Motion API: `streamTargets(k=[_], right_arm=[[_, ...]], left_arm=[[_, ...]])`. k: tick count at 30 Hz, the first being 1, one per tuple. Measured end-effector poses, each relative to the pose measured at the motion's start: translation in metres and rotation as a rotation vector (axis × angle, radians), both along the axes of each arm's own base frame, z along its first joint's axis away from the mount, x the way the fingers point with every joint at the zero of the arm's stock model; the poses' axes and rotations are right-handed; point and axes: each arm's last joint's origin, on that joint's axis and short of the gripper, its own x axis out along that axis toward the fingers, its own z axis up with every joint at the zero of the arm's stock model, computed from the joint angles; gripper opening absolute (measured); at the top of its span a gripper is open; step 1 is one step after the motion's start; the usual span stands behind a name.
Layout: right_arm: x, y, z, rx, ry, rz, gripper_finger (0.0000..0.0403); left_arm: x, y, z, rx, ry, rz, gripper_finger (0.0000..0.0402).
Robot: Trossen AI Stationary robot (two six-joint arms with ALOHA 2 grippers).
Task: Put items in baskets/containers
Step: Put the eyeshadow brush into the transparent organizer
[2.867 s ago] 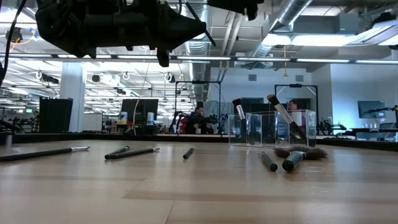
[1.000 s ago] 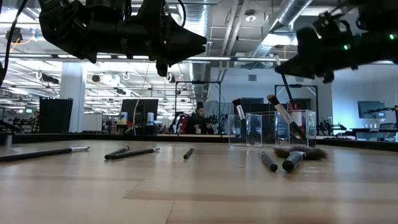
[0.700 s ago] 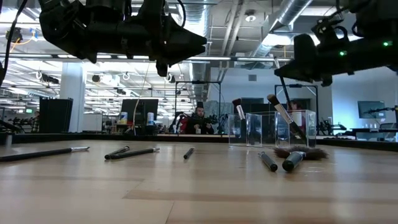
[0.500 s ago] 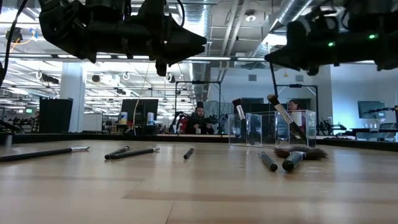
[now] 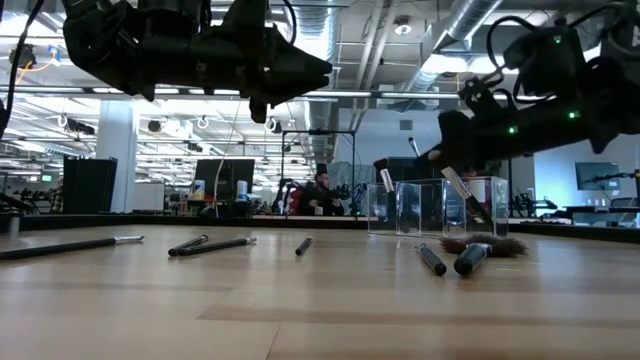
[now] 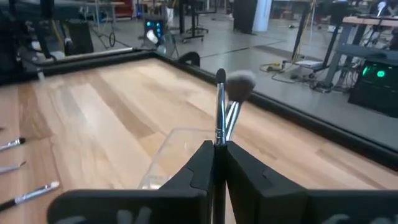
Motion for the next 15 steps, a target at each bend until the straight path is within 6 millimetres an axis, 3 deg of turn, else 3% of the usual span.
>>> streamTargets(k=[10,15], right_arm=[[0.000,0.001,0.003,-0.013,-0.010,0.005,0.0076],[0.004,0.009,0.019,-0.055,-0.059,0.051,0.0117]], left_arm=[[-0.001,-0.014,-0.011,-0.030,0.115,-0.114,0.0108],[-0.005,-0.031,-0.019,-0.060,0.192,-0.157,0.0108]])
